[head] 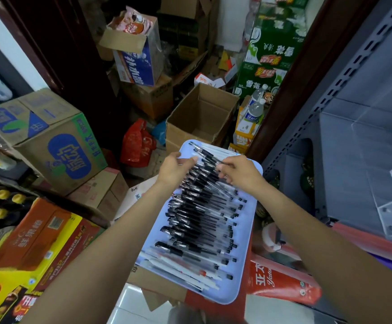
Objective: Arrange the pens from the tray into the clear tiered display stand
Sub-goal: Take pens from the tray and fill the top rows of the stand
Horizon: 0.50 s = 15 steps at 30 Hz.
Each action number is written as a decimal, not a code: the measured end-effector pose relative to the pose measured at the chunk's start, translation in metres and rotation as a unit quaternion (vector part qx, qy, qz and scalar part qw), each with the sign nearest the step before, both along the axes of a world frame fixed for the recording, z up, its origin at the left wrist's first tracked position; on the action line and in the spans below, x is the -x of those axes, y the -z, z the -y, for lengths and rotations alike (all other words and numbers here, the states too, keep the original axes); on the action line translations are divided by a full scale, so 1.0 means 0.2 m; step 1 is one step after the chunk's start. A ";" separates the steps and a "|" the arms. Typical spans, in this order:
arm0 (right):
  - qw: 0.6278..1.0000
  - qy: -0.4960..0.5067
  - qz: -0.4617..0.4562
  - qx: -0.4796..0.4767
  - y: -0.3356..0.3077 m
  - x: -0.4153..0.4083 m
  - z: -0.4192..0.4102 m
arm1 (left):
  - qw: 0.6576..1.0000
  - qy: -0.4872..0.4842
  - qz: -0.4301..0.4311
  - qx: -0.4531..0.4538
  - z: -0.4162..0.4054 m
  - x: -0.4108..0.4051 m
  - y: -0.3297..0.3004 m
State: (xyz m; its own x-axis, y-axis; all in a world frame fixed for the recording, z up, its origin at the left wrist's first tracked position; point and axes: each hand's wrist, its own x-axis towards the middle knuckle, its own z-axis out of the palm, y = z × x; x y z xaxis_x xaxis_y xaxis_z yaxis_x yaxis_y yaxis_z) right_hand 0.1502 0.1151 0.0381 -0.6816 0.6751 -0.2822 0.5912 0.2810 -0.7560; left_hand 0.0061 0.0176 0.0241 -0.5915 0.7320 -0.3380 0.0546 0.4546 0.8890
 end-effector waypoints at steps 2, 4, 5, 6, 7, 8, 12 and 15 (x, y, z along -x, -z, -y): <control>0.996 0.031 -0.050 0.063 -0.09 0.00 0.01 | 0.998 0.025 0.037 -0.033 -0.04 -0.03 -0.10; 0.991 0.031 -0.077 0.102 -0.18 -0.01 0.02 | 0.993 0.034 0.091 -0.072 -0.09 -0.07 -0.21; 0.989 0.029 -0.092 0.110 -0.22 -0.02 0.02 | 0.989 0.029 0.113 -0.094 -0.12 -0.09 -0.26; 0.986 0.030 -0.111 0.118 -0.27 -0.03 0.02 | 0.984 0.027 0.130 -0.118 -0.14 -0.11 -0.31; 0.983 0.033 -0.131 0.127 -0.31 -0.06 0.02 | 0.980 0.029 0.139 -0.141 -0.16 -0.14 -0.36; 0.980 0.036 -0.144 0.131 -0.36 -0.09 0.01 | 0.976 0.035 0.141 -0.160 -0.19 -0.17 -0.41; 0.990 0.021 -0.129 0.044 -0.54 -0.30 -0.04 | 0.967 0.059 0.115 -0.221 -0.28 -0.38 -0.61; 0.990 0.033 -0.137 -0.026 -0.68 -0.54 -0.09 | 0.960 0.083 0.037 -0.264 -0.34 -0.60 -0.76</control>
